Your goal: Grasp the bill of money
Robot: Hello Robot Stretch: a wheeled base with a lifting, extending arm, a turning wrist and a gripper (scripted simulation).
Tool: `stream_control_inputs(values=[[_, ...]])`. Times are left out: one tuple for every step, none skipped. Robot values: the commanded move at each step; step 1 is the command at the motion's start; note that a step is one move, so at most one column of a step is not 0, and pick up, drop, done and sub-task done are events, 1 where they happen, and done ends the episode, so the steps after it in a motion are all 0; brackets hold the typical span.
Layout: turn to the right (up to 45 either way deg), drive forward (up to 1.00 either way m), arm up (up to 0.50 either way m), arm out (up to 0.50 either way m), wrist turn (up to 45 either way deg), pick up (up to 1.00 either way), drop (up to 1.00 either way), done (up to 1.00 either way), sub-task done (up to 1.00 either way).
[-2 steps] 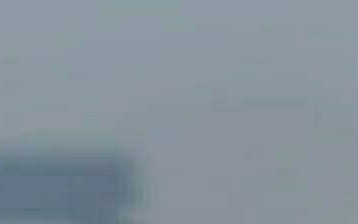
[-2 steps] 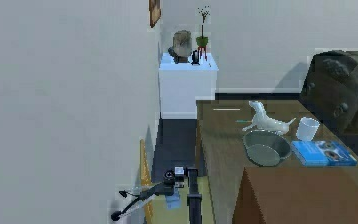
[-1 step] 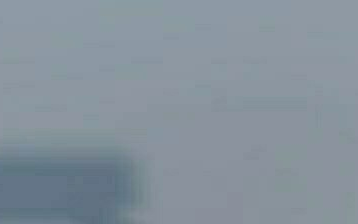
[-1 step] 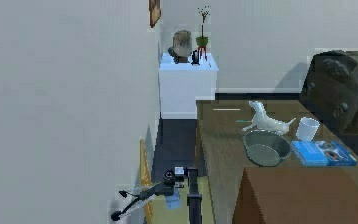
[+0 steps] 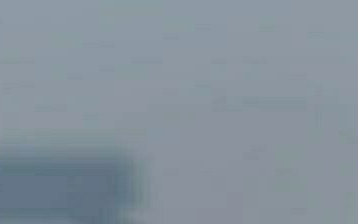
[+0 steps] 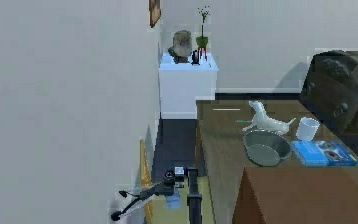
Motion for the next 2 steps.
stream_control_inputs(values=[[0.0, 0.00, 0.10, 0.00, 0.0, 0.00, 0.00, 0.00, 0.00], [0.0, 0.00, 0.00, 0.00, 45.0, 0.00, 0.00, 0.00, 0.00]])
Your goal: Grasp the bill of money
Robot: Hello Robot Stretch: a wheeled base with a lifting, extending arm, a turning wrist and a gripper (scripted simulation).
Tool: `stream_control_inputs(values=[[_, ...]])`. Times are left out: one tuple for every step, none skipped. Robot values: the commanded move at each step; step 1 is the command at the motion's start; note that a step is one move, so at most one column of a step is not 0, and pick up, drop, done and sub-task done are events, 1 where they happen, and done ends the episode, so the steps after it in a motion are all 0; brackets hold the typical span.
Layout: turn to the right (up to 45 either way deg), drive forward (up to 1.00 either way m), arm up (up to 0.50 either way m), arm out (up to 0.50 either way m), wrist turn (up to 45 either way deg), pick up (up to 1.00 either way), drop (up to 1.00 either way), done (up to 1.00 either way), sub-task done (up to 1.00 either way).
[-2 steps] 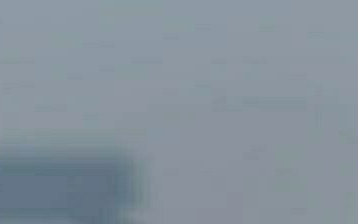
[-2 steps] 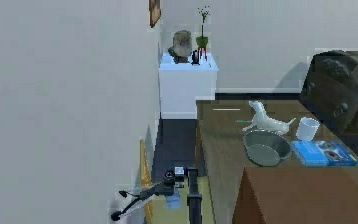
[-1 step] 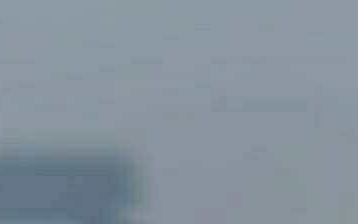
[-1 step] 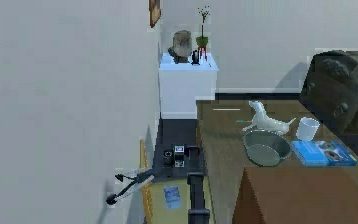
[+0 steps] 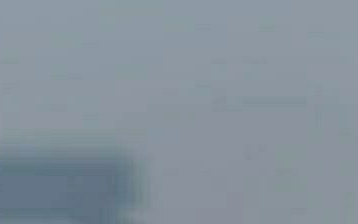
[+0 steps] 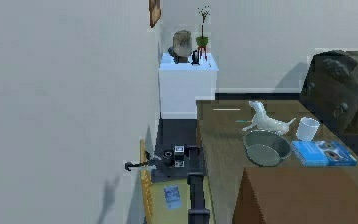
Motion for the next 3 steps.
stream_control_inputs(values=[[0.0, 0.00, 0.00, 0.00, 33.0, 0.00, 0.00, 0.00, 0.00], [0.0, 0.00, -0.40, 0.00, 0.0, 0.00, 0.00, 0.00, 0.00], [0.0, 0.00, 0.00, 0.00, 0.0, 1.00, 0.00, 0.00, 0.00]])
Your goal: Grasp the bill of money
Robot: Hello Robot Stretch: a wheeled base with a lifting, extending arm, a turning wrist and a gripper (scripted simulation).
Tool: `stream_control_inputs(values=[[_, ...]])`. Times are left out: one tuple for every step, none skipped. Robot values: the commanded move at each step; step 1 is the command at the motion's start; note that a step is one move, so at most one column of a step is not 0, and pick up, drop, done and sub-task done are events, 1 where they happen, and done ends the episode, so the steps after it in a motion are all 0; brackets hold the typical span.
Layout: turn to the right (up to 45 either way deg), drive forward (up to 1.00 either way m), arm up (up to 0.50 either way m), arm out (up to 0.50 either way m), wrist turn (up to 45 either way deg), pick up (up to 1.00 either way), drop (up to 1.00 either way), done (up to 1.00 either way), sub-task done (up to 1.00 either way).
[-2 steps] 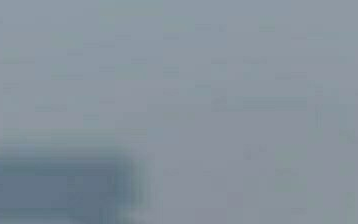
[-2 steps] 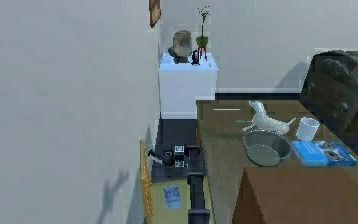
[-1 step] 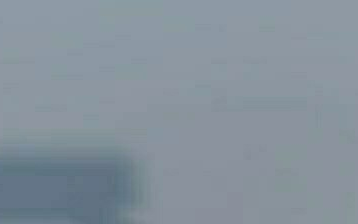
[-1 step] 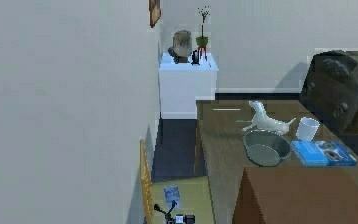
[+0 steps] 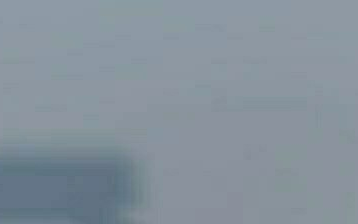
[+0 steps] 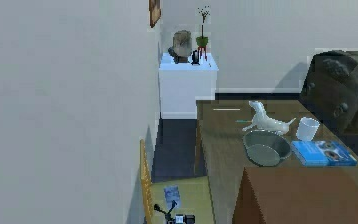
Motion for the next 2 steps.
stream_control_inputs(values=[[0.0, 0.00, 0.10, 0.00, 0.0, 0.00, 0.00, 0.00, 0.00], [0.0, 0.00, 0.00, 0.00, 0.0, 0.00, 0.00, 1.00, 0.00]])
